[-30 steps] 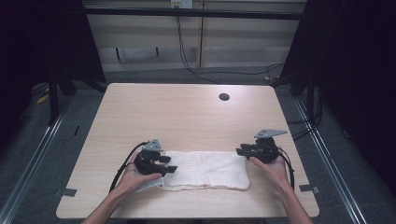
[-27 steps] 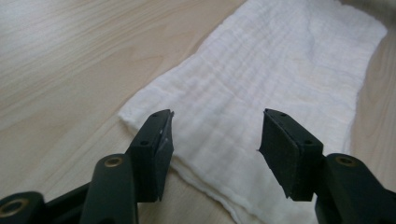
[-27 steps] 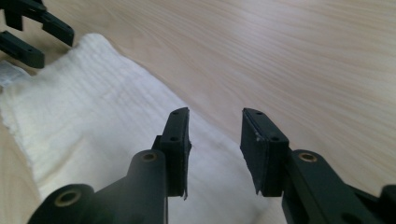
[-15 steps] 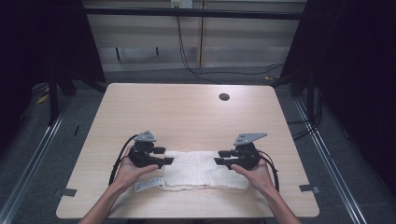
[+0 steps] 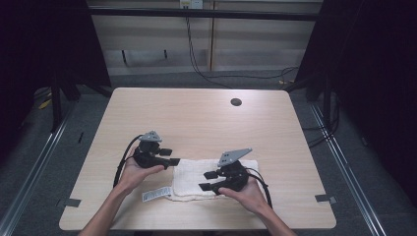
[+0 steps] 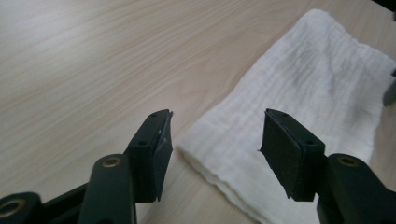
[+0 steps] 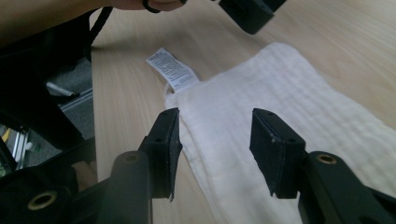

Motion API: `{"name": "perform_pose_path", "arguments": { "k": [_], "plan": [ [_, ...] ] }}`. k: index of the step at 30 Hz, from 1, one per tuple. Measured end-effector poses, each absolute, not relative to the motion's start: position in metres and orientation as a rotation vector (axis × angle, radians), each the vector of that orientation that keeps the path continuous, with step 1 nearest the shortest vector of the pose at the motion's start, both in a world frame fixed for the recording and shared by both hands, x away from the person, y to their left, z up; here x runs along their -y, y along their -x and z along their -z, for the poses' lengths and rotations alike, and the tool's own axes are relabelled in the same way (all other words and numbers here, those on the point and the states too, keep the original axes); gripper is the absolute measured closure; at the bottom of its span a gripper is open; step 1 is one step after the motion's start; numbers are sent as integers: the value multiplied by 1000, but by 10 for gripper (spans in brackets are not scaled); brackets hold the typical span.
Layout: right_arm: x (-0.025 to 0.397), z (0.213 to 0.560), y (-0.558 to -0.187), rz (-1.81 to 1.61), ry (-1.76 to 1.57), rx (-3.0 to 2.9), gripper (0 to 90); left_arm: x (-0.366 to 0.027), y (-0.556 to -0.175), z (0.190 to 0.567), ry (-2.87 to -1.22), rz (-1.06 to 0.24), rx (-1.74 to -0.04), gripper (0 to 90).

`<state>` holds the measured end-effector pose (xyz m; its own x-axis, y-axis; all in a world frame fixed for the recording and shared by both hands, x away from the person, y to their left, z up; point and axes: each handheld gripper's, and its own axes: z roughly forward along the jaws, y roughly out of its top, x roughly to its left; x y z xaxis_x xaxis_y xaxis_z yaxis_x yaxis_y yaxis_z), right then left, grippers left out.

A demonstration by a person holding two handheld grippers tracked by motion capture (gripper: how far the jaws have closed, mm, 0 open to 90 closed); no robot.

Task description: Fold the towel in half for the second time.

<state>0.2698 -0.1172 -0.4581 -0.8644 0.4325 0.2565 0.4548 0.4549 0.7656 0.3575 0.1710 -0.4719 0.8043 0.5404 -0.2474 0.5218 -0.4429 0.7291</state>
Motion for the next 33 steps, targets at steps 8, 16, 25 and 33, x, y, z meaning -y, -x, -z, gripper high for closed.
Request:
{"name": "perform_pose_path", "arguments": {
  "k": [8, 16, 25, 33],
  "plan": [
    [82, 466, -263, 1322, 721, 2672, 517, -182, -357, 477, -2131, -26, -824, 413],
    [53, 477, -270, 1277, 708, 2683, 499, -182, -359, 480, -2138, -24, -830, 389],
    [31, 492, -274, 1272, 660, 2720, 590, -187, -361, 480, -2134, -25, -853, 388],
    [24, 501, -266, 1264, 600, 2794, 560, -189, -363, 480, -2136, -21, -855, 386]
  ]
}}
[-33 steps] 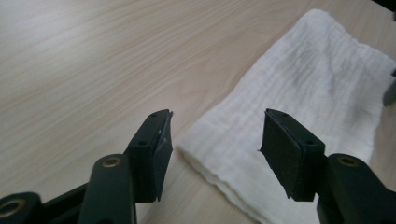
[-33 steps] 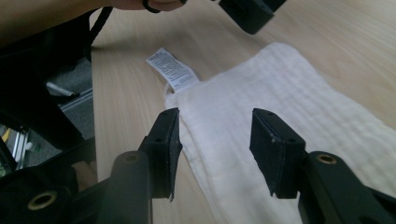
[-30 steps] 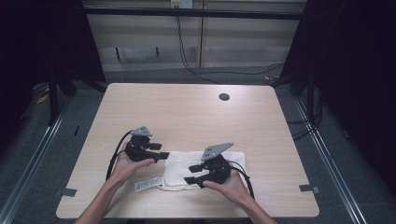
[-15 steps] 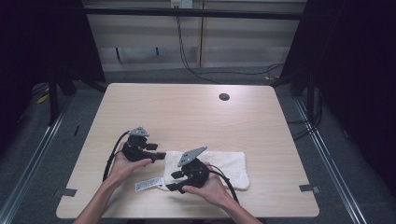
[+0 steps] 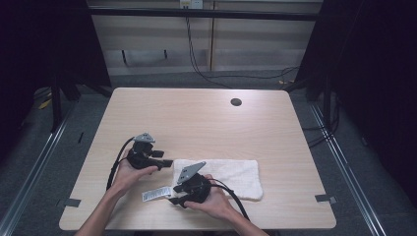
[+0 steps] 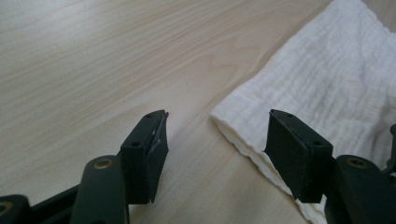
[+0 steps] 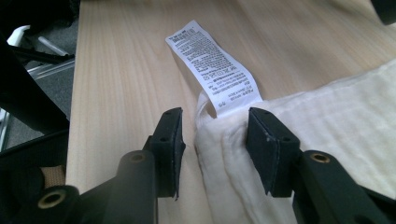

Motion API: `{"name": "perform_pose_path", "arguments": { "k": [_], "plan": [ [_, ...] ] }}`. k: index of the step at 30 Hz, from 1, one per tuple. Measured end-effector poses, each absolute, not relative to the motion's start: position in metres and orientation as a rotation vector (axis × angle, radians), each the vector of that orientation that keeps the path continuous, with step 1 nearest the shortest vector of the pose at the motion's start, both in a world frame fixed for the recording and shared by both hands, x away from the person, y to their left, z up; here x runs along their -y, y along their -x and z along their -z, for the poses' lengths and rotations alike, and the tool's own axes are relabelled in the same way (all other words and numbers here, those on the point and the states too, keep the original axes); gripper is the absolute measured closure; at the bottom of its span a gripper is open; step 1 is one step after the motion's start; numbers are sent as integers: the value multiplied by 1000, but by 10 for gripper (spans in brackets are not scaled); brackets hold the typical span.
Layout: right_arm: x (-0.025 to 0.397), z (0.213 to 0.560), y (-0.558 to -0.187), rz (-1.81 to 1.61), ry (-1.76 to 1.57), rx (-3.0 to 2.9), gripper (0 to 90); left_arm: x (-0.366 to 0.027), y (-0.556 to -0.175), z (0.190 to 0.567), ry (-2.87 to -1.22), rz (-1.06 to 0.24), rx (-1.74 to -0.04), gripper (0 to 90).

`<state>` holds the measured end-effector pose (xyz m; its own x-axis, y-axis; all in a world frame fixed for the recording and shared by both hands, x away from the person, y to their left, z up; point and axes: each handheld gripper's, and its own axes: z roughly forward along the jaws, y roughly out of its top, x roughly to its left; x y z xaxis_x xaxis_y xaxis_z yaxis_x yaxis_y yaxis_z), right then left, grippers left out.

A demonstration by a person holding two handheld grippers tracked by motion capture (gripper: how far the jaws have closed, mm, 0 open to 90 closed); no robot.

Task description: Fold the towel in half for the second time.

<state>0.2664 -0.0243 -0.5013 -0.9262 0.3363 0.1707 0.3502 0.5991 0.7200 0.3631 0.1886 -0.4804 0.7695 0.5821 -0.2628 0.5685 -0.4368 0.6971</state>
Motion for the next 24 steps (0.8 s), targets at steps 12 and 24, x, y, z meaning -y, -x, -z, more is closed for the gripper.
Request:
{"name": "perform_pose_path", "arguments": {
  "k": [12, 24],
  "plan": [
    [27, 500, -256, 1241, 525, 2871, 660, -191, -366, 484, -2143, -23, -874, 386],
    [30, 501, -260, 1250, 602, 2851, 812, -175, -366, 495, -2214, -7, -842, 394]
  ]
}}
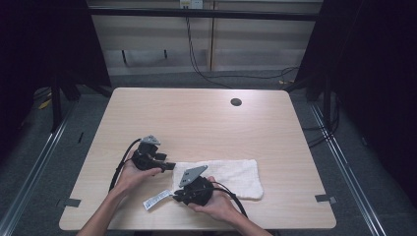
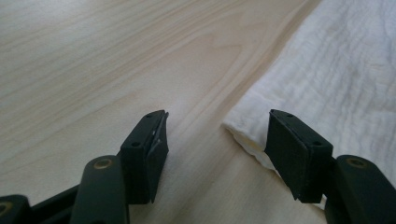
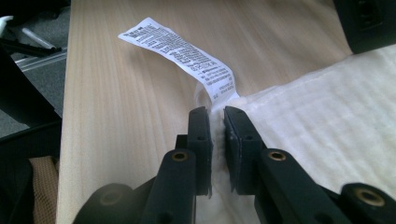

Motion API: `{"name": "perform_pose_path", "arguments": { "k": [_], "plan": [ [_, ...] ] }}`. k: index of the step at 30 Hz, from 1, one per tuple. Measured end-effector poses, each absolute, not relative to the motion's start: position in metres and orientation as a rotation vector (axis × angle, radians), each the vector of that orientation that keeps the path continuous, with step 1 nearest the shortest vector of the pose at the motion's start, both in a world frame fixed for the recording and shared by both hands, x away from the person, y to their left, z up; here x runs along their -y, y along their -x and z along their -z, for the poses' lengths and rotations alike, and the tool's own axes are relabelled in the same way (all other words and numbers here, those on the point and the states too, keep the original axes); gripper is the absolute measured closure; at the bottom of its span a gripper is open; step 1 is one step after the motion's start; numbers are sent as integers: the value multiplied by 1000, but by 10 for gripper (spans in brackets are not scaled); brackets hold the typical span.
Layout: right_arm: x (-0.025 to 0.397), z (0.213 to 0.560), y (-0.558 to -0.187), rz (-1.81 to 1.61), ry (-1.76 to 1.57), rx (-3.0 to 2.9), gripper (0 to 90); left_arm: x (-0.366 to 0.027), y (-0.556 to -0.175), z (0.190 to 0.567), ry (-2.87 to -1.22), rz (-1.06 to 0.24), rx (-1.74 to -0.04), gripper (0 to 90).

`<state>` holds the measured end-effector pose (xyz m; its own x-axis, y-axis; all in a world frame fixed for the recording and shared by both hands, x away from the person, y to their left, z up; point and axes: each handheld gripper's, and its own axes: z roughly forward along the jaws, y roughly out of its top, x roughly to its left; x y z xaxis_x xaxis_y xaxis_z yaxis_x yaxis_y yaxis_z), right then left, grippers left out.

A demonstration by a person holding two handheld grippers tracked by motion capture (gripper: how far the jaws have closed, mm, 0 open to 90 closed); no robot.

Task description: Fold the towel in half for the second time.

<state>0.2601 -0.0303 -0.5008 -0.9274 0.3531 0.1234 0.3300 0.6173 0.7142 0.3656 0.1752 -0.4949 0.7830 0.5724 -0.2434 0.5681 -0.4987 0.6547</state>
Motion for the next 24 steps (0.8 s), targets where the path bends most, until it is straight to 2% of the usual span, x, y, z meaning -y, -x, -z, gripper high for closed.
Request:
{"name": "perform_pose_path", "arguments": {
  "k": [1, 2, 11, 20, 24],
  "plan": [
    [31, 501, -261, -1239, -601, -2800, 814, -174, -365, 493, -2230, -64, -822, 417],
    [31, 501, -261, -1239, -601, -2800, 814, -174, -365, 493, -2230, -64, -822, 418],
    [31, 502, -263, -1248, -624, -2808, 820, -167, -370, 496, -2202, 24, -811, 435],
    [31, 502, -264, -1262, -648, -2811, 820, -163, -367, 496, -2236, 20, -786, 479],
    [31, 502, -264, -1252, -651, -2815, 821, -158, -363, 496, -2255, 23, -759, 569]
  ]
}}
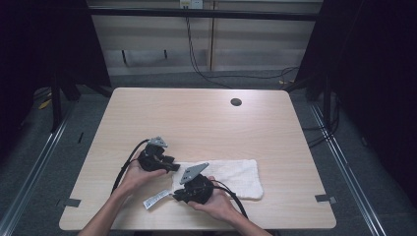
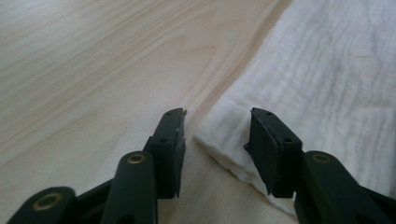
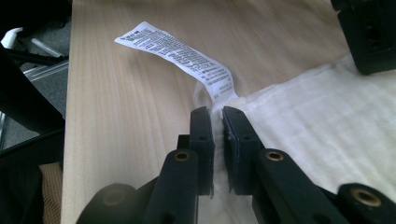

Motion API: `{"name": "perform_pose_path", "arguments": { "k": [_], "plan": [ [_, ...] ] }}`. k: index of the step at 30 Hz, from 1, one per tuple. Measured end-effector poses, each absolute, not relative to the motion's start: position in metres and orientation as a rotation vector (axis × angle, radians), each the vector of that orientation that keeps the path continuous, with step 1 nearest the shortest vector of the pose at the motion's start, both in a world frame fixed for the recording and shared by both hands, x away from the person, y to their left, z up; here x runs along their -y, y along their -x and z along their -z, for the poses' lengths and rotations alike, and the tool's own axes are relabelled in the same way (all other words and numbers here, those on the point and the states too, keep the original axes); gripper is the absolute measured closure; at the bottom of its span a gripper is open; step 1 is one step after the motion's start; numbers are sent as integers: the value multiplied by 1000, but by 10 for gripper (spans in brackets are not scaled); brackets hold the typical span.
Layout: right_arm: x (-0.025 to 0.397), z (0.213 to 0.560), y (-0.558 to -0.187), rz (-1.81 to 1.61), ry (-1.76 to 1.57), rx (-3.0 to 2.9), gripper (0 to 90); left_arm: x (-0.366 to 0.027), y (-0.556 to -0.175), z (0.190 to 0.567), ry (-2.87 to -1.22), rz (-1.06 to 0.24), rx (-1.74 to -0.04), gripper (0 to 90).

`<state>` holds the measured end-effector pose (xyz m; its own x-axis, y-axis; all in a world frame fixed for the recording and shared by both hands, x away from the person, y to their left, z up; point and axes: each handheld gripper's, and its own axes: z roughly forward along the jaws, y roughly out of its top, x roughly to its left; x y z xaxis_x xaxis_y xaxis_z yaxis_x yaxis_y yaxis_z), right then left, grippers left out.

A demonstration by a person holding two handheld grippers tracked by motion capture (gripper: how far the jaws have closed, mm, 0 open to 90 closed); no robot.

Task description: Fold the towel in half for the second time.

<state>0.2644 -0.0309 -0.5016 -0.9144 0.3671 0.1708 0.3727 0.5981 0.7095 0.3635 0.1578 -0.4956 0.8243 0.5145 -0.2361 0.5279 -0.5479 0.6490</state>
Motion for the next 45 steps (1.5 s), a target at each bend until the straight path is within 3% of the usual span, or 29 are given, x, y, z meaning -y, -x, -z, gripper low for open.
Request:
{"name": "perform_pose_path", "arguments": {
  "k": [6, 15, 21, 45],
  "plan": [
    [31, 502, -265, 1247, 653, 2801, 821, -155, -362, 496, -2261, 35, -732, 666],
    [30, 502, -264, 1247, 669, 2789, 820, -148, -363, 497, -2256, 44, -721, 687],
    [30, 502, -266, 1248, 683, 2772, 821, -148, -362, 498, -2255, 70, -725, 842],
    [40, 489, -271, 1306, 723, 2717, 829, -163, -366, 482, -2123, 124, -773, 852]
  ]
}}
